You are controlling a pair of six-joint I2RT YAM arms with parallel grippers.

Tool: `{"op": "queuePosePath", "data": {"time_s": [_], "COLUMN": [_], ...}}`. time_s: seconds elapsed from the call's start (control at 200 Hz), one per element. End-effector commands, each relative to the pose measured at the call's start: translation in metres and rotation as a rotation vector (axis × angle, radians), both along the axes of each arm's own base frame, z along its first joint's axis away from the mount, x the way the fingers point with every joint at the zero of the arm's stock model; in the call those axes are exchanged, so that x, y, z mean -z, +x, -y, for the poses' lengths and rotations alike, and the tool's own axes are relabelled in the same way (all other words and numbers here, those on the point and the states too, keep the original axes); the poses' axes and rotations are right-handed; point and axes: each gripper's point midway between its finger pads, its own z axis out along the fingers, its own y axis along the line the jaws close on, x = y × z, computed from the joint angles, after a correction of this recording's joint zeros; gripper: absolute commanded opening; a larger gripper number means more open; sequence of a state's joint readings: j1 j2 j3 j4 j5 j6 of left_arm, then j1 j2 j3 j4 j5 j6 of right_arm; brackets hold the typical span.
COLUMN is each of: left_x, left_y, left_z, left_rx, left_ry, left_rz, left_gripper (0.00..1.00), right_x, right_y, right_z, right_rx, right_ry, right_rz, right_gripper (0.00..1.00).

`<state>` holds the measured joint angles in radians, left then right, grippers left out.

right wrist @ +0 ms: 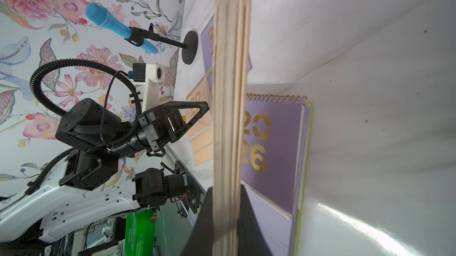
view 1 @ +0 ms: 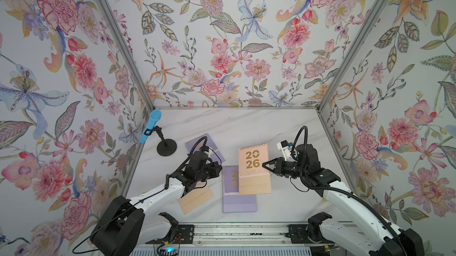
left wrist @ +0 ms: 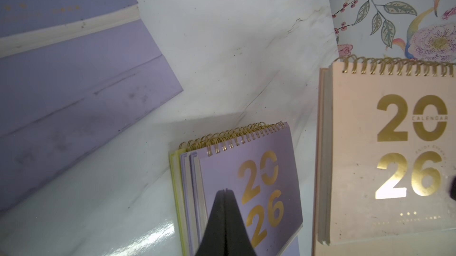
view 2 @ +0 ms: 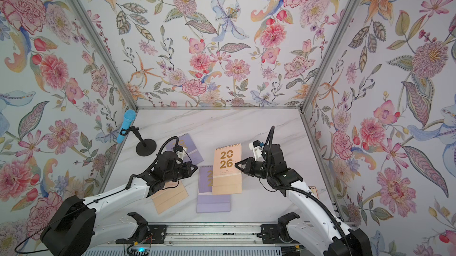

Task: Stack the calendars
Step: Place the calendar at the calendar.

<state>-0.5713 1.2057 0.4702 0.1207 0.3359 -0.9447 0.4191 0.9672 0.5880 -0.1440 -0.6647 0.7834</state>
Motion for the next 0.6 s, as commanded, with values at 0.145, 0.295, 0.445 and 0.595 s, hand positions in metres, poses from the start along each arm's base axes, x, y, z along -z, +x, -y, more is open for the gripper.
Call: {"op": "queuePosePath", "data": {"time_s": [0.145, 0.295, 0.445, 0.595], "left_x": [0.014, 0.025, 0.031, 0.034], "left_y": [-0.009, -0.015, -0.021, -0.024], "left_z": [-0.007, -0.010, -0.007, -0.001], "left_rx": [-0.035, -0.038, -0.031, -0.017], "left_ry": [-0.028, -0.029, -0.035, -0.037], "left_rz": [-0.005, -0.026, -0.036, -0.045], "left_gripper": [0.00, 0.00, 0.00, 0.00], "right_x": [-0.005, 0.007, 0.015, 0.020], "right_y": [-0.016, -0.022, -0.024, -0.025], "right_z": [-0.030, -0.042, -0.049, -0.054], "right_rx": [-0.113, -0.138, -0.138, -0.138], "right_ry": [0.116, 0.134, 0.144, 0.180], "right_rz": [0.037, 0.017, 0.008, -0.004], "right_gripper": [0.00, 0.00, 0.00, 0.00]}}
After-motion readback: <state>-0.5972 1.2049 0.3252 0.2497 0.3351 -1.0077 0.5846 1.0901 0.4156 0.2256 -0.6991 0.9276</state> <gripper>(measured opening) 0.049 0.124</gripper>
